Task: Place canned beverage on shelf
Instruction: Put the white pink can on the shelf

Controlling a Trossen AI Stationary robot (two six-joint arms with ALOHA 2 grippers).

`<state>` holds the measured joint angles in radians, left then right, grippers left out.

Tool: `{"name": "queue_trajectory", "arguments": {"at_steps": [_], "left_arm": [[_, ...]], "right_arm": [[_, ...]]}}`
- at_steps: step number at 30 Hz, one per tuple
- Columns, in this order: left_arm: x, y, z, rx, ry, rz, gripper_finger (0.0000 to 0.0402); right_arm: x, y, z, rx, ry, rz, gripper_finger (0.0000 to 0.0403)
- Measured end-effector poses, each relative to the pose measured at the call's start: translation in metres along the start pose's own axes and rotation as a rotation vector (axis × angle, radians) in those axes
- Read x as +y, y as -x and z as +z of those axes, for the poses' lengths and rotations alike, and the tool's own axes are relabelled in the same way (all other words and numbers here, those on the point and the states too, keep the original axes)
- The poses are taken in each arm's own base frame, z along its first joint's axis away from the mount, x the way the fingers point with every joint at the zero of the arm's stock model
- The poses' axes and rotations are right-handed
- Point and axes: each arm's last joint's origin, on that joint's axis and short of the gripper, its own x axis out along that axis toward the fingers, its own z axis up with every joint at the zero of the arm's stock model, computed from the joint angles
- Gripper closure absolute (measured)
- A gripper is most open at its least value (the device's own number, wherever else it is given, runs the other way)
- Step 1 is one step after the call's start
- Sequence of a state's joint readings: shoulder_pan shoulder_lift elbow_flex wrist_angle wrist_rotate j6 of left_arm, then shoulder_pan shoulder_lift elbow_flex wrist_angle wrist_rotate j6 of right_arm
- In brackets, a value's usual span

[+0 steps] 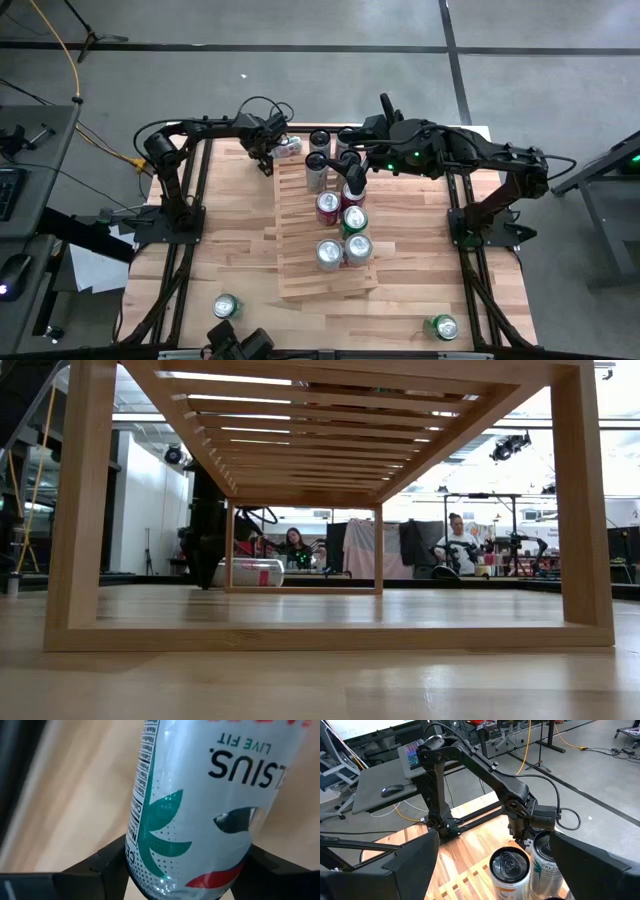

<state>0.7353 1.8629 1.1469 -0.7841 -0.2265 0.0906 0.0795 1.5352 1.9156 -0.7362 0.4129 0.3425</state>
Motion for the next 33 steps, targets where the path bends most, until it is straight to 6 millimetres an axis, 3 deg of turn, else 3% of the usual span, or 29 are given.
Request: {"name": "queue_trajectory", "arguments": {"at_steps": [5, 9, 15, 20, 26, 33], "left_arm": [[0.014, 0.015, -0.005, -0.025, 0.037, 0.056, 0.0158], [0.028, 0.039, -0.013, -0.081, 0.08, 0.111, 0.0161], [0.052, 0.094, -0.035, -0.253, 0.186, 0.226, 0.0161], [0.063, 0.145, -0.065, -0.417, 0.261, 0.271, 0.0161], [0.05, 0.218, -0.101, -0.631, 0.237, 0.231, 0.0161], [0.019, 0.295, -0.138, -0.828, 0.116, 0.123, 0.0161]], "right_arm": [[0.0, 0.0, 0.0, 0.0, 0.002, 0.0, 0.0039], [0.0, 0.0, 0.0, 0.0, 0.004, 0.0, 0.0039], [-0.002, -0.001, 0.001, -0.001, 0.008, -0.006, 0.0039], [-0.004, -0.001, 0.001, -0.023, 0.032, -0.069, 0.0039], [-0.005, -0.001, 0.009, -0.093, 0.099, -0.1, 0.0039], [0.004, 0.001, 0.019, -0.179, 0.253, 0.077, 0.0039]]}}
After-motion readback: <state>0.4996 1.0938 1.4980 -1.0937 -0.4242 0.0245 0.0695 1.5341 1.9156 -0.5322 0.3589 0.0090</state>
